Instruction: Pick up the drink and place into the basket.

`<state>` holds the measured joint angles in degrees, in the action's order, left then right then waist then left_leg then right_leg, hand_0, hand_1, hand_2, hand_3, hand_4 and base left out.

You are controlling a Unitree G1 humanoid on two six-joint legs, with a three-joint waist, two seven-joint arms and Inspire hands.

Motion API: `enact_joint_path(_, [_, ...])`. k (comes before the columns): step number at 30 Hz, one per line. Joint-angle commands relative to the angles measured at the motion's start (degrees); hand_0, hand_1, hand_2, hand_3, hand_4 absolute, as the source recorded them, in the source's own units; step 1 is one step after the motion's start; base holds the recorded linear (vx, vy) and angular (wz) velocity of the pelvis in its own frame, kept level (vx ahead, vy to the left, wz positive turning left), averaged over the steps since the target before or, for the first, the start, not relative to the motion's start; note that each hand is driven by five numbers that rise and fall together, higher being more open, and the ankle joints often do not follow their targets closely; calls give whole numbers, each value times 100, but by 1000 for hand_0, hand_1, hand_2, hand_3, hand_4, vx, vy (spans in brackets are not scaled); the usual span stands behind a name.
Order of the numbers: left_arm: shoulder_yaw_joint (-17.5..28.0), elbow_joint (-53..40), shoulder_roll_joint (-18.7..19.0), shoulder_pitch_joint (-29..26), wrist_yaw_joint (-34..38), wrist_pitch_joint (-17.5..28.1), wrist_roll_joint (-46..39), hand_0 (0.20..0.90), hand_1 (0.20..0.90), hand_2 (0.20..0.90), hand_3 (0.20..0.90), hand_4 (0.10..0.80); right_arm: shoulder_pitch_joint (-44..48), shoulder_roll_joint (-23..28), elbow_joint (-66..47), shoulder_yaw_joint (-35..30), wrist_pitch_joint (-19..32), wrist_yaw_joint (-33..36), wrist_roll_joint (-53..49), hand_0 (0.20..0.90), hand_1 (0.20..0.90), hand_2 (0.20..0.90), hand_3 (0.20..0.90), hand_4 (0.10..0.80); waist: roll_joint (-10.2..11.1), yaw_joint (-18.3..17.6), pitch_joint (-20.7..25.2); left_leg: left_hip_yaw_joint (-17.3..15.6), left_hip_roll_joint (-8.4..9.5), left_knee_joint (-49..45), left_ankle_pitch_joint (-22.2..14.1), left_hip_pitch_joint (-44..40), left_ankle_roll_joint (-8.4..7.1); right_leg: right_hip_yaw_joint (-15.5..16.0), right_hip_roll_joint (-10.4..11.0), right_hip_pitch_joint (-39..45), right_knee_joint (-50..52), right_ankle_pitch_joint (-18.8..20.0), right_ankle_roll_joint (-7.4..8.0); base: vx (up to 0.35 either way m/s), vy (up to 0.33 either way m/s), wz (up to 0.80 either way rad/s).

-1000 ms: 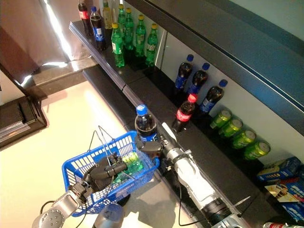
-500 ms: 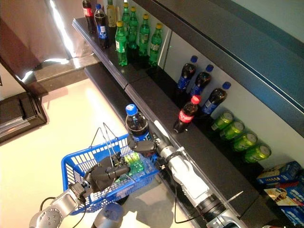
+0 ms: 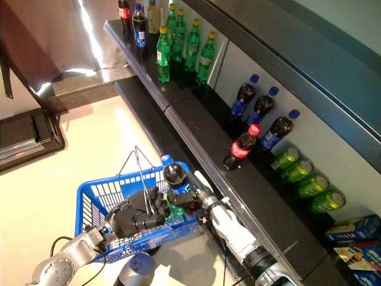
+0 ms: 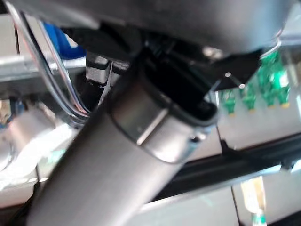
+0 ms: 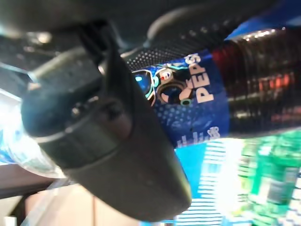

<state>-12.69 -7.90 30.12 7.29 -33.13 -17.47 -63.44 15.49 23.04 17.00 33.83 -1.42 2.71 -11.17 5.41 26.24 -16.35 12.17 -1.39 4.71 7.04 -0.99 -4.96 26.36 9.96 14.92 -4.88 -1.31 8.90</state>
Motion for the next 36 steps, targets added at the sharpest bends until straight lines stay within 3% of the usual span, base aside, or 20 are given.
enact_joint_path(1, [-279, -2035, -727, -1198, -1642, 676, -1193, 300, 300, 300, 200, 100, 691, -88, -408, 173, 628, 112, 151, 300, 300, 300, 200, 100, -136, -55, 1391, -92, -18, 29, -208, -245, 147, 174, -118, -260, 705, -32, -354, 0, 0, 0])
enact_joint_path(19, [-468, -2354, -645, -1456, -1951, 588, -1137, 300, 300, 300, 200, 100, 952, -196, 124, 643, 294, -111, 1025, 300, 300, 300, 200, 100, -85, 57, 1408, 19, 11, 29, -210, -204, 143, 246, -106, -248, 718, -50, -340, 2, -2, 1])
enact_joint_path(36, [-841, -2447, -589, -1735, -2221, 497, -844, 300, 300, 300, 200, 100, 1931, -83, -226, 1333, 112, -1270, 1604, 300, 300, 300, 200, 100, 17, 179, 1447, 156, 40, 29, -214, -224, 122, 303, -129, -186, 728, -90, -370, 2, -3, 1])
